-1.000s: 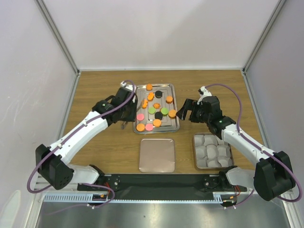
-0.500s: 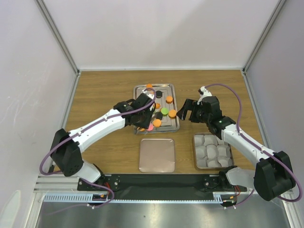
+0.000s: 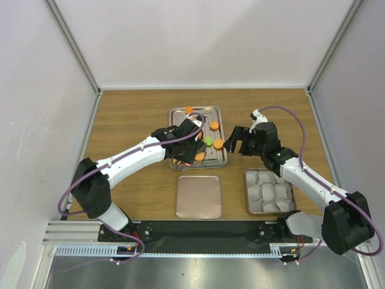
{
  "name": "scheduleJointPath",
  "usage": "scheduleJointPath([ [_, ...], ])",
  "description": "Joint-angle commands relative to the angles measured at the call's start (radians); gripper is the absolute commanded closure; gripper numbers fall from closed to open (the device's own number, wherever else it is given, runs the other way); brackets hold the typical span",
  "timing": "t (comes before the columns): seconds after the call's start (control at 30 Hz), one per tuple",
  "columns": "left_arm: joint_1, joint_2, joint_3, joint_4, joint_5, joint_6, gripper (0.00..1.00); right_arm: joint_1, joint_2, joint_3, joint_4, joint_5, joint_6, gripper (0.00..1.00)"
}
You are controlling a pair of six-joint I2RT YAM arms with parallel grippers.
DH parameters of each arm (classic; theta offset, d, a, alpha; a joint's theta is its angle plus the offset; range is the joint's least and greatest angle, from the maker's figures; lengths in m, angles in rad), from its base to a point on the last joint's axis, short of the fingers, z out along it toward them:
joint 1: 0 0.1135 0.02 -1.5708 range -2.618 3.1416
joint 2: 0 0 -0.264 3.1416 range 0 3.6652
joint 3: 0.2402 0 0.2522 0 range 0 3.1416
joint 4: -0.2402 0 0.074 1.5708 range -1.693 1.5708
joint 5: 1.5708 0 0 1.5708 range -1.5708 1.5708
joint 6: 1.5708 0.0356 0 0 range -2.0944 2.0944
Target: Pack the cookies
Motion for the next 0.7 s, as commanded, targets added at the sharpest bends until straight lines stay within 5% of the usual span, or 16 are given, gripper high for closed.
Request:
scheduleJointPath([
  [0.0,-0.011,0.002,0.049,0.023,-0.011,0.018,0.48,0.006,-0.024,0.042,0.013,0.011,-0.017,0.00],
  [0.67,-0.010,0.068,0.071,0.038,-0.025,0.027,0.48,0.009,-0.026,0.042,0.012,0.011,-0.018,0.00],
])
